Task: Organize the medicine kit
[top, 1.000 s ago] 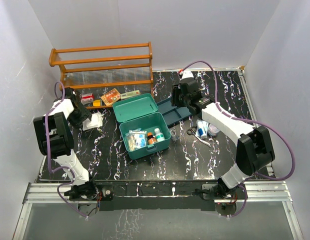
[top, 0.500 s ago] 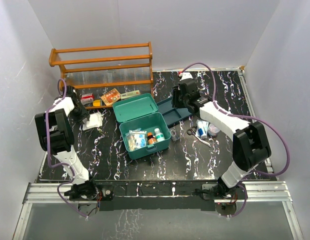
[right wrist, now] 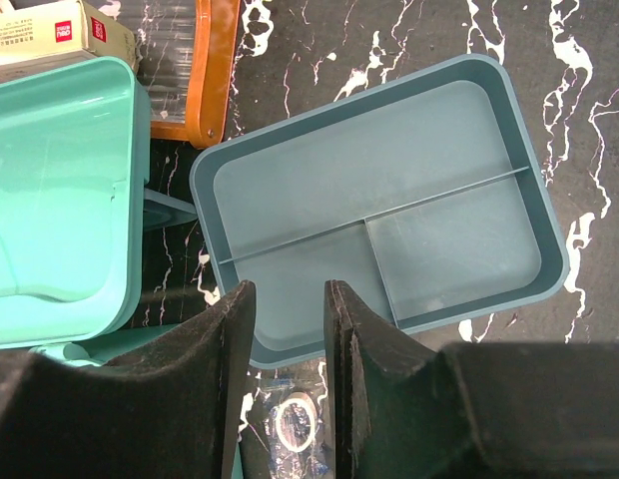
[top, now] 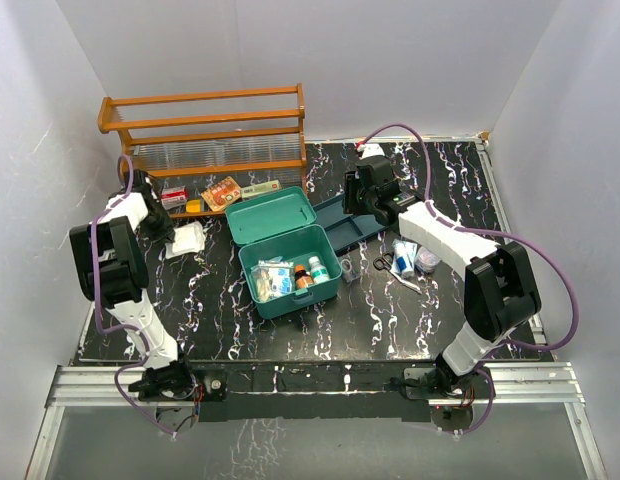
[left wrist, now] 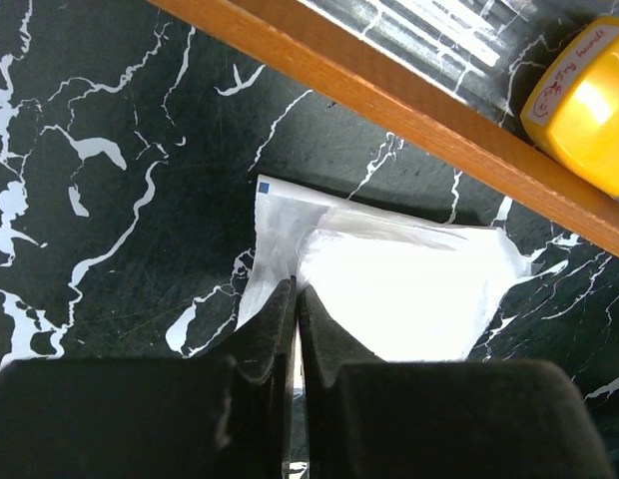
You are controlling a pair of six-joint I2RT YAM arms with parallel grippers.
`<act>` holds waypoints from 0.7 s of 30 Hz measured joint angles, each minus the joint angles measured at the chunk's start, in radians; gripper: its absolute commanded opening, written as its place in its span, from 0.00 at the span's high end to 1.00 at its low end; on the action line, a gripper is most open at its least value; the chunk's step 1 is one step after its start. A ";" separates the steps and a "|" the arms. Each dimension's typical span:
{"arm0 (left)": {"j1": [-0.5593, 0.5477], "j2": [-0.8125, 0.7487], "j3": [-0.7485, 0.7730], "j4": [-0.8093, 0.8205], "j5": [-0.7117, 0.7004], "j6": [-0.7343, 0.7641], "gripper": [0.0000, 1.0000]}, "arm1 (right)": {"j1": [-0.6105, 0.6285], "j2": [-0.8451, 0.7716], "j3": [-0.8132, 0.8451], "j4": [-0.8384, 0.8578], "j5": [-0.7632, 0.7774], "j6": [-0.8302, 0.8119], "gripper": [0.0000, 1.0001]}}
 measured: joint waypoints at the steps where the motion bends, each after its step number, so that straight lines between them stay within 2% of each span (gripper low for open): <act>1: 0.000 -0.003 -0.001 0.000 0.002 0.005 1.00 | 0.000 0.000 0.000 0.000 0.000 0.000 0.69; 6: 0.000 -0.062 -0.039 -0.002 0.017 0.015 1.00 | 0.000 0.000 0.000 0.000 -0.001 0.001 0.69; 12: 0.000 -0.279 -0.130 -0.011 0.075 0.019 1.00 | -0.001 0.000 0.000 0.000 -0.003 0.006 0.70; 21: -0.034 -0.531 -0.135 0.008 0.233 -0.061 1.00 | -0.001 0.000 0.000 0.000 -0.024 0.031 0.70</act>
